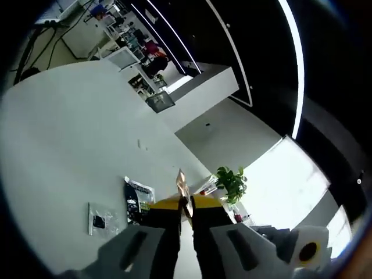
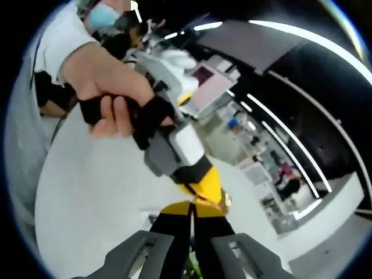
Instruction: Arrange the skincare products in the storage area until every visible bottle or jar stands upright without overlapping.
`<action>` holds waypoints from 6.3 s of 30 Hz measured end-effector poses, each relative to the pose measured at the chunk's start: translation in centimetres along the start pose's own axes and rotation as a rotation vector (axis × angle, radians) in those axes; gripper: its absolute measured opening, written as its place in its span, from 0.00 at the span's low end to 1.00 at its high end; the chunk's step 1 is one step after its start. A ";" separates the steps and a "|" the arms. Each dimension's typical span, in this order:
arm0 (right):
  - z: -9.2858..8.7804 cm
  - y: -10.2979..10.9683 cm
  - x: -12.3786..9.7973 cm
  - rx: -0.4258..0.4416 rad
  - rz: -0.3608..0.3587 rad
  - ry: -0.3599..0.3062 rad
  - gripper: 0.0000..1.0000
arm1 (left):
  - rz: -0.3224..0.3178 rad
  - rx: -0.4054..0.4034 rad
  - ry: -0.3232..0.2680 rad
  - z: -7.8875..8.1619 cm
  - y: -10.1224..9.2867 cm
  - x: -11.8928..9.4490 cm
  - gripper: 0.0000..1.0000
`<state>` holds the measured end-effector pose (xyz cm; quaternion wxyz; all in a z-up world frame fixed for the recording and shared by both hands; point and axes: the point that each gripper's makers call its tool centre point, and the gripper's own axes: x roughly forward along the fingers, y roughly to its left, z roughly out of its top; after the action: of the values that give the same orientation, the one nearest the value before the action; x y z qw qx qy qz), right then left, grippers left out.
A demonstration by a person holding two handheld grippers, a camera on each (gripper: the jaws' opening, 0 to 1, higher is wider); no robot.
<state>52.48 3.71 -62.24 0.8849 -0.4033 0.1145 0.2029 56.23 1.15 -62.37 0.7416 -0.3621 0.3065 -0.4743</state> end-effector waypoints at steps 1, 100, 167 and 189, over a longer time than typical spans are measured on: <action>0.0 0.0 -0.1 0.004 0.000 -0.001 0.00 | 0.001 0.008 0.005 0.0 0.0 0.0 0.00; -3.3 -0.5 1.8 1.021 0.142 -0.068 0.00 | -0.085 0.236 0.101 1.8 4.1 -1.1 0.06; -15.5 3.6 11.4 1.016 0.116 0.328 0.00 | 0.241 0.206 0.310 -0.6 17.8 5.9 0.00; -16.3 2.7 11.9 0.936 0.126 0.339 0.00 | 0.206 0.181 0.337 -2.3 17.2 6.6 0.00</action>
<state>61.21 -3.87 -78.99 0.9259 0.0175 0.3596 0.1145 65.07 -0.58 -78.61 0.7537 -0.1765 0.4179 -0.4755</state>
